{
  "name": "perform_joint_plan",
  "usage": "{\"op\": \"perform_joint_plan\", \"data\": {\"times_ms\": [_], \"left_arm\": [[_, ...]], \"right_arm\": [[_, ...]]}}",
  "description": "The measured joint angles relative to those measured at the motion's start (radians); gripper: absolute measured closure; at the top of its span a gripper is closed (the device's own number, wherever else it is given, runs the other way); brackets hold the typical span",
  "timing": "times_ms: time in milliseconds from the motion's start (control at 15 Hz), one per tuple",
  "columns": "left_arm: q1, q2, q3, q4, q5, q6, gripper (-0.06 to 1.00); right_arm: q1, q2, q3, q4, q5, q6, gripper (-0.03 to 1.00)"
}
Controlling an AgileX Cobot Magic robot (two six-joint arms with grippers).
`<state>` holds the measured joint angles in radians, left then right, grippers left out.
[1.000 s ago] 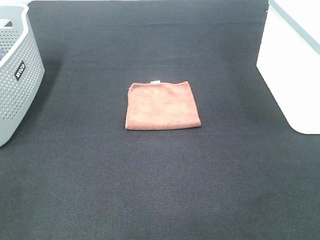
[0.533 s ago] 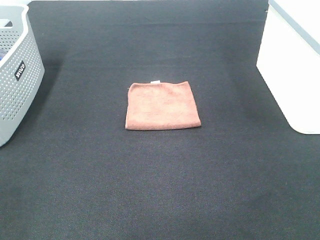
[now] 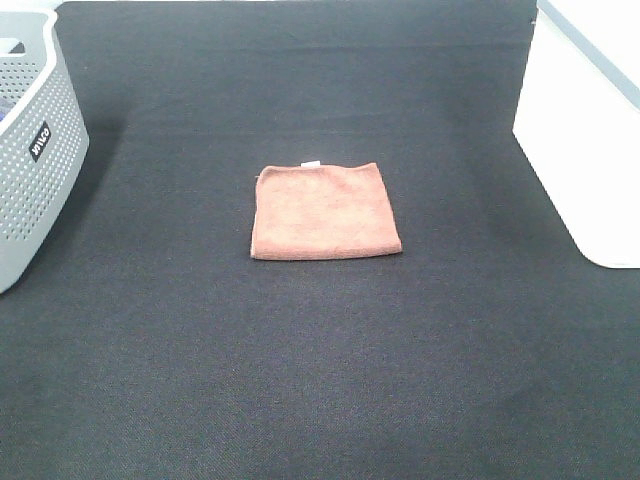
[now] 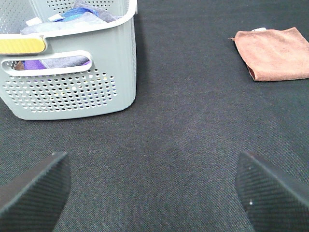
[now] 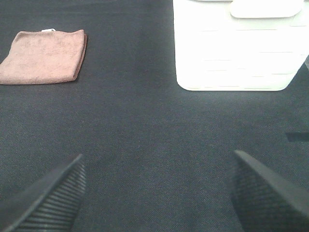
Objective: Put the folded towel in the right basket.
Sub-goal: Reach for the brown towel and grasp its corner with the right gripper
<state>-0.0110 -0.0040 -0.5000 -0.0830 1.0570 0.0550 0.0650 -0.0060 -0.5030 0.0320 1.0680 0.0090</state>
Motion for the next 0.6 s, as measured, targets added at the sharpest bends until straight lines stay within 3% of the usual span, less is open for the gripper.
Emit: {"op": "perform_joint_plan", "data": {"times_ms": [600], "left_arm": [[0.0,0.0,0.0,0.0,0.0,0.0,0.07]], "right_arm": [[0.0,0.0,0.0,0.0,0.0,0.0,0.21]]}}
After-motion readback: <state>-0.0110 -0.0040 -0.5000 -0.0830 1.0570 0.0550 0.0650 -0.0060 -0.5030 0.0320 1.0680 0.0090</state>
